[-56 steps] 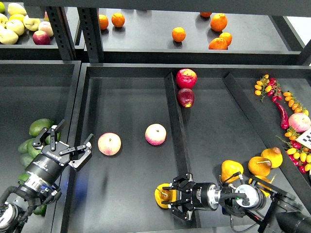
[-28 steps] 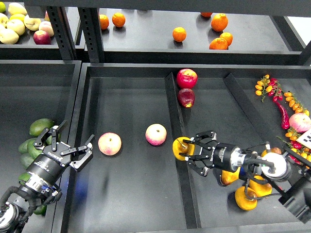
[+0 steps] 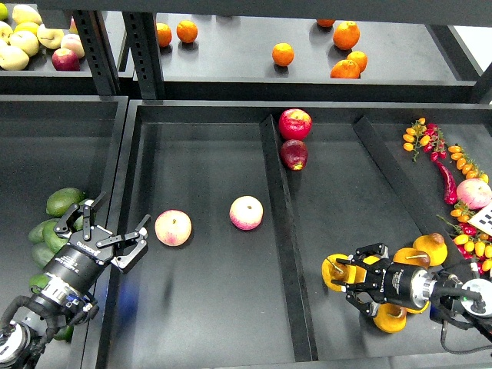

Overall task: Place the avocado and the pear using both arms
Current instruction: 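Carry the pear to the yellow fruit pile and open the right gripper, then lift the right gripper away from the yellow fruit pile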

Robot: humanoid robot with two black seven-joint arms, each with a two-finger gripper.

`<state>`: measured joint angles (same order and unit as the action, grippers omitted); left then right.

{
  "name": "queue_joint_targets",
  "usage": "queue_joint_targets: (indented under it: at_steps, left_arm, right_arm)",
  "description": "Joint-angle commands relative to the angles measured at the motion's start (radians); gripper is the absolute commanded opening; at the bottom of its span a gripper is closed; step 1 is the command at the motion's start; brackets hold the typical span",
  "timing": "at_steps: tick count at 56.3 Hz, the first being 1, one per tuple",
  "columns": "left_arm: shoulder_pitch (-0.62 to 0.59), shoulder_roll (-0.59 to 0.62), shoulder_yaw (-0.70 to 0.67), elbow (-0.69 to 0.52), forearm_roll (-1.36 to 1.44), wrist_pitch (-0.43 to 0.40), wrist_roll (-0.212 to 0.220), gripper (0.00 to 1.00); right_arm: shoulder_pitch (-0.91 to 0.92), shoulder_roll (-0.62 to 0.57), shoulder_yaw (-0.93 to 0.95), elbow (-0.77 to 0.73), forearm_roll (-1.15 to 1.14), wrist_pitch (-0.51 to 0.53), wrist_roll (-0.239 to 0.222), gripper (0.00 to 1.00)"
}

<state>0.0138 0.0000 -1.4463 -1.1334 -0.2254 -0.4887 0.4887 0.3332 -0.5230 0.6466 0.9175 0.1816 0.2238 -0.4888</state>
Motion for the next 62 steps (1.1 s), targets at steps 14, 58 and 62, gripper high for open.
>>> queue_joint_targets:
  at_steps: [14, 58, 62]
  left_arm:
    - [0.0, 0.0, -0.002, 0.0, 0.0, 0.0, 0.0, 0.99]
    - [0.0, 0.0, 0.0, -0.008, 0.0, 0.0, 0.0, 0.99]
    - [0.0, 0.0, 0.0, -0.008, 0.001, 0.0, 0.0, 0.99]
  right_arm:
    - [-0.017, 0.014, -0.002, -0.039, -0.022, 0.02, 0.0, 0.36]
    - [0.089, -0.069, 0.019, 0.098, 0.088, -0.034, 0.0, 0.95]
    - [0.122, -0.068, 0.042, 0.11, 0.121, -0.047, 0.0, 0.97]
